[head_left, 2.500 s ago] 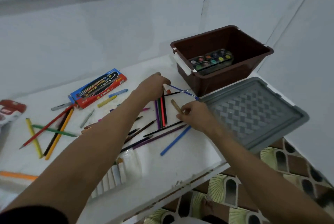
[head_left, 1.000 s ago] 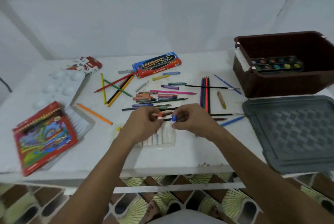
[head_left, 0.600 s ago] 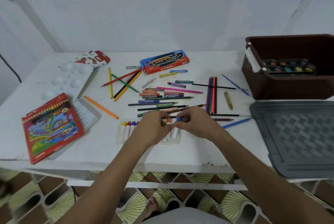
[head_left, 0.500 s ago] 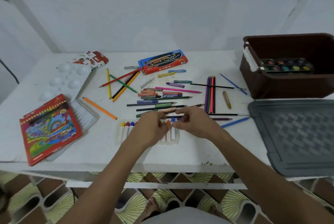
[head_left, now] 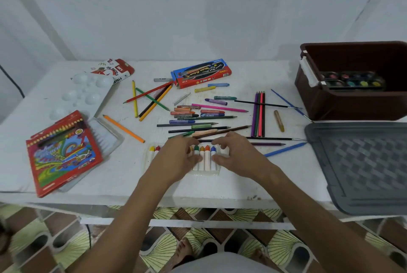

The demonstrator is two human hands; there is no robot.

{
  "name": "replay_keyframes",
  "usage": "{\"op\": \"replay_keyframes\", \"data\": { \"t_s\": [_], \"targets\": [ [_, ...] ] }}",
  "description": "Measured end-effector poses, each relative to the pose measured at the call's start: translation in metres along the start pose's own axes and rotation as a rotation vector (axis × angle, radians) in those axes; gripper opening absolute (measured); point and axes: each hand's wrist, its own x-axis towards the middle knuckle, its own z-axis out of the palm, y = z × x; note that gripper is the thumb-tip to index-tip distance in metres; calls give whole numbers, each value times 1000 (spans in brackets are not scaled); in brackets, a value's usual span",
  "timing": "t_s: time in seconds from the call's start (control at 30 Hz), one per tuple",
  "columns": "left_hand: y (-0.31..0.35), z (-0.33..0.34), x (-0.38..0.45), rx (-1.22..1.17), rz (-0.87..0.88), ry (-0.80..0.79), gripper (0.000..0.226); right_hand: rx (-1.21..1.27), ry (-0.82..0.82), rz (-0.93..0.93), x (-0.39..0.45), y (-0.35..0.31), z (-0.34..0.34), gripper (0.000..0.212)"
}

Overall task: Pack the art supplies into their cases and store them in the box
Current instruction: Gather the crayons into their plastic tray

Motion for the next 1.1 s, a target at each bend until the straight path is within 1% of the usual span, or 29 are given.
{"op": "replay_keyframes", "data": {
  "t_s": [0.13,0.23,0.43,0.53,0.63,0.73,0.83,0.97,1.1],
  "targets": [
    [-10,2,-3,19,50,-9,34,-16,-39,-25,-4,-1,12,59],
    [-14,6,-4,50,97,13,33,-25,-27,-58,-7,0,21,63],
    [-19,10,-6,179,173,33,38,-77,-37,-57,-5,1,23,61],
    [-21,7,-5,224,179,-12,42,-117,-38,-51,-5,0,23,61],
    [-23,4,-3,185,162,-64,49,-121,-16,-76,-5,-2,23,58],
    [-24,5,-5,187,155,-51,49,-166,-26,-150,-4,-2,24,54],
    [-19,8,-7,280,149,-12,47,-213,-12,-150,-3,-1,26,53],
    [-15,8,-8,337,150,14,41,-150,10,-140,-3,-1,28,49],
    [-20,3,-3,214,178,-43,43,-54,-27,-129,-2,1,25,44]
  ]
}}
